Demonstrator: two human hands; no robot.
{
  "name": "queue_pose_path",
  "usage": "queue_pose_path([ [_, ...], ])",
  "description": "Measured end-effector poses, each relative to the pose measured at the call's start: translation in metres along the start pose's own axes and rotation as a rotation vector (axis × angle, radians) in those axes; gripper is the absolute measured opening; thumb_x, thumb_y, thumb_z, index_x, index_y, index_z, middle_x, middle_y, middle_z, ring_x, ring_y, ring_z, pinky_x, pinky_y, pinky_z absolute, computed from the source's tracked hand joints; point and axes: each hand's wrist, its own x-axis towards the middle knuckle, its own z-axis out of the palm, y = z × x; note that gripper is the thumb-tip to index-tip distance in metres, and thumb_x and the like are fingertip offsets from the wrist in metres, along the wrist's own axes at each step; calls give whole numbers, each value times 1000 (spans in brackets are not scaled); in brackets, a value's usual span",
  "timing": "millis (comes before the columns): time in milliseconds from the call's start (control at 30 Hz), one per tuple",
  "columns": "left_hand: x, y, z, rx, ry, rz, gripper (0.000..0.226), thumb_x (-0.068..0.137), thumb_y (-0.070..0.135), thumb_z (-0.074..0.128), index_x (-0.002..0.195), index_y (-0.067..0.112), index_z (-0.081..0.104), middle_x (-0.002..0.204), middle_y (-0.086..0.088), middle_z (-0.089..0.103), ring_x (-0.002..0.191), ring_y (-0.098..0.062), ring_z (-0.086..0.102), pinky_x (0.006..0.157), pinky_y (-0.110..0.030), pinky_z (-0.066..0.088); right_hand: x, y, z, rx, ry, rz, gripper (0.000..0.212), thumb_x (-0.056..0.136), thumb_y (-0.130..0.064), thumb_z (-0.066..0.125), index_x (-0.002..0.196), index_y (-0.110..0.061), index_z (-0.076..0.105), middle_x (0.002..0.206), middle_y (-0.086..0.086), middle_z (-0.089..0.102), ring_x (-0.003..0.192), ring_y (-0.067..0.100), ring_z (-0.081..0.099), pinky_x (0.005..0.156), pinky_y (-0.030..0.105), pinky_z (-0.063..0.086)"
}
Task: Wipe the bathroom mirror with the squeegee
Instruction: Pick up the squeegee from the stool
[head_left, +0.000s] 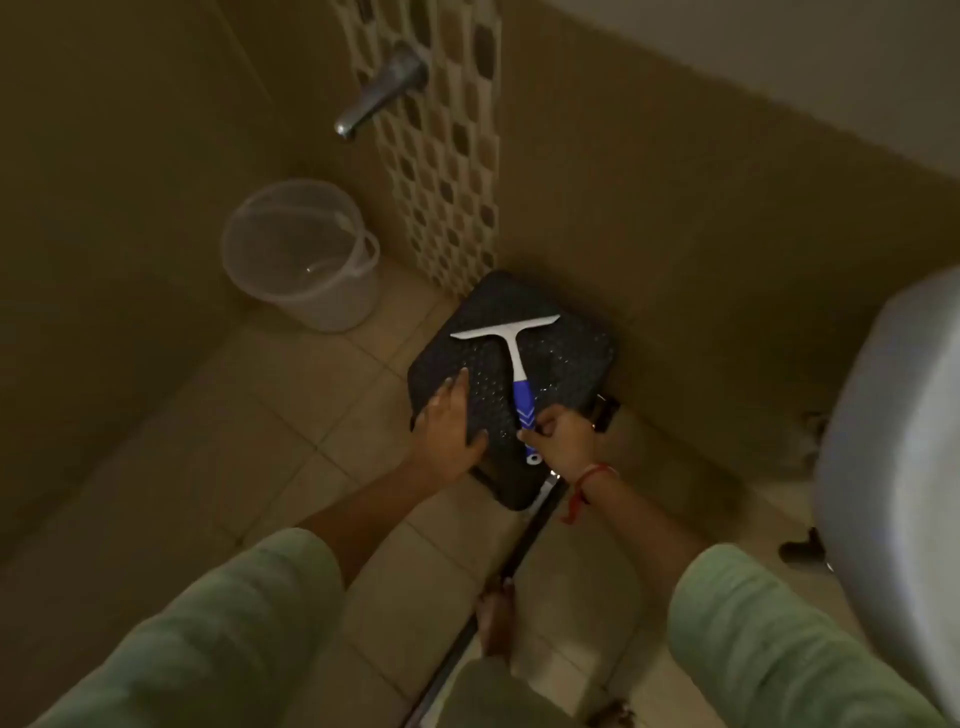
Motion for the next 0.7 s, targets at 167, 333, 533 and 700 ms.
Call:
queue_pose_path([
  [167, 34, -31, 2, 103, -15, 64, 80, 86, 26, 59, 146, 9, 9, 152, -17, 20, 143, -29, 13, 116, -44, 18, 25, 16, 33, -230, 101, 22, 49, 74, -45, 69, 108, -11, 59, 111, 15, 58, 104, 30, 53, 91, 43, 44],
  [333, 42, -42, 8, 99, 53, 100, 74, 86, 24, 57, 145, 8, 16, 150, -14, 26, 143, -27, 10, 115, -40, 15, 50, 14, 57, -356, 216, 40, 52, 78, -52, 61, 115, -16, 52, 117, 11, 54, 108, 28, 50, 89, 45, 39],
  [533, 47, -42, -3, 71, 103, 144, 70, 85, 21, 58, 143, 5, 22, 145, -16, 32, 142, -29, 14, 115, -47, 18, 57, 9, 61, -251, 297, 80, 40, 79, -40, 61, 107, -11, 57, 111, 14, 56, 103, 33, 53, 88, 45, 39],
  [700, 24, -34, -13, 17, 160, 119, 73, 86, 24, 58, 144, 6, 17, 149, -16, 27, 142, -30, 14, 115, -47, 19, 41, -9, 45, -39, 312, 50, 35, 84, -31, 57, 107, -6, 47, 108, 18, 53, 89, 32, 58, 73, 37, 47],
])
